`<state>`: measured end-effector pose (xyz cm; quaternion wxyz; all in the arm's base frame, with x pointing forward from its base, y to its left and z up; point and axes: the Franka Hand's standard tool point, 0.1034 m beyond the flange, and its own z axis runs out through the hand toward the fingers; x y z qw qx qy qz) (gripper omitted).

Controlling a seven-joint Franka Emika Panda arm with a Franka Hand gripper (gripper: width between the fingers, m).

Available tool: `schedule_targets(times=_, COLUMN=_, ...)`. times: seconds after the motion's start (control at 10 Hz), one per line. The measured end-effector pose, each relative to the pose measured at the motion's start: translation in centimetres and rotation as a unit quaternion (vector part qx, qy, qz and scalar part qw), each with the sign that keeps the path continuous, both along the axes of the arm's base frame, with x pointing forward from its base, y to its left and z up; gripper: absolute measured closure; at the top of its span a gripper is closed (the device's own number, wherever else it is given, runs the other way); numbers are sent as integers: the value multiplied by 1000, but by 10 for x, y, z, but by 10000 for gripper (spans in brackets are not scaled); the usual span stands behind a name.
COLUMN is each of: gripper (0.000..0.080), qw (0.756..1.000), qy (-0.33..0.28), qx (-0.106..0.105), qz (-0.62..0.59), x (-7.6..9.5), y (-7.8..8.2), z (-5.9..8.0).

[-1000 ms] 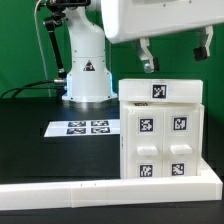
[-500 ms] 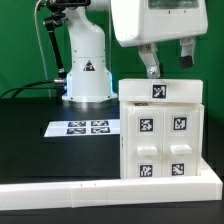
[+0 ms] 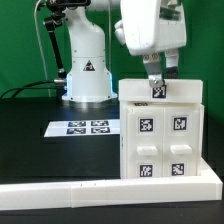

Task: Assemble cabinet

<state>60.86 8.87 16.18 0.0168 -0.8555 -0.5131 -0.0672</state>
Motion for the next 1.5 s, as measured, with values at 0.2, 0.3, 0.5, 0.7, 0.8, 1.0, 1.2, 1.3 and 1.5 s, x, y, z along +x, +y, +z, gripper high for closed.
schedule_targets(times=0.2, gripper=3, qw=1000, qy=4, qx=1, qz=-16, x=-1, y=-1, z=-7)
schedule_targets(times=0.3, gripper=3, qw=1000, qy=4, qx=1, qz=-20, x=-1, y=-1, z=-8)
schedule_targets(times=0.5, gripper=241, qw=1000, qy=4, qx=1, qz=-24, x=-1, y=-1, z=-8)
schedule_targets(times=0.7, gripper=241, qw=999, qy=6, qx=3, qz=-38, x=-1, y=-2, z=-8)
schedule_targets(times=0.8, gripper=241, qw=999, qy=6, qx=3, qz=-38, x=-1, y=-2, z=-8)
schedule_targets(times=1.0, gripper=241, qw=996, qy=11, qx=8, qz=-92, x=-1, y=-2, z=-8)
schedule_targets(times=1.2, gripper=240, qw=988, qy=17, qx=14, qz=-151, x=-1, y=-2, z=-8)
schedule_targets(times=1.3, gripper=240, qw=977, qy=23, qx=21, qz=-212, x=-1, y=-3, z=-8)
schedule_targets(times=1.5, gripper=240, qw=942, qy=20, qx=38, qz=-332, x=-1, y=-4, z=-9)
